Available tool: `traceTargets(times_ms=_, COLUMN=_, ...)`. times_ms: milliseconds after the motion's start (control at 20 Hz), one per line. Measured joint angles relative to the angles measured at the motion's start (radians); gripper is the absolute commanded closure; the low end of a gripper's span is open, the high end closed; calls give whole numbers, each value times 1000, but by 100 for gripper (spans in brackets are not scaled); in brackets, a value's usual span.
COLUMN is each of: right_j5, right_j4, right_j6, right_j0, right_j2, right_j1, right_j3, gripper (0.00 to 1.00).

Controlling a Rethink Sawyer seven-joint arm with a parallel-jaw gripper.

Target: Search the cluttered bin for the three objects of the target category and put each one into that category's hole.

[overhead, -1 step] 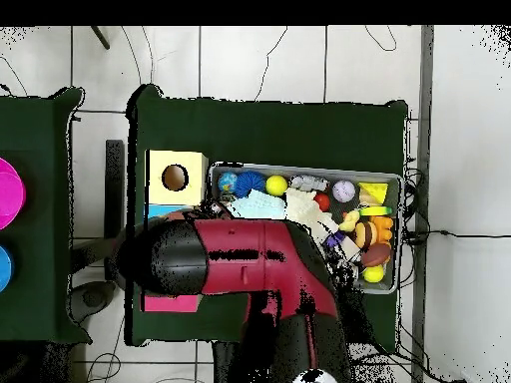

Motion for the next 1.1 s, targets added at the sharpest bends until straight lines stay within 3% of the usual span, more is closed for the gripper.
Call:
traceTargets(times_ms=700, right_j5=-80, right_j4=5, right_j6=152, right_j0=146, right_j2=-63, right_j1=12, right_j3=32, gripper=100)
traceTargets(times_ms=1100, right_j5=-95, right_j4=5, right_j6=222, right_j0=193, right_j2=-86, right_j1=47, right_j3=32, gripper=100)
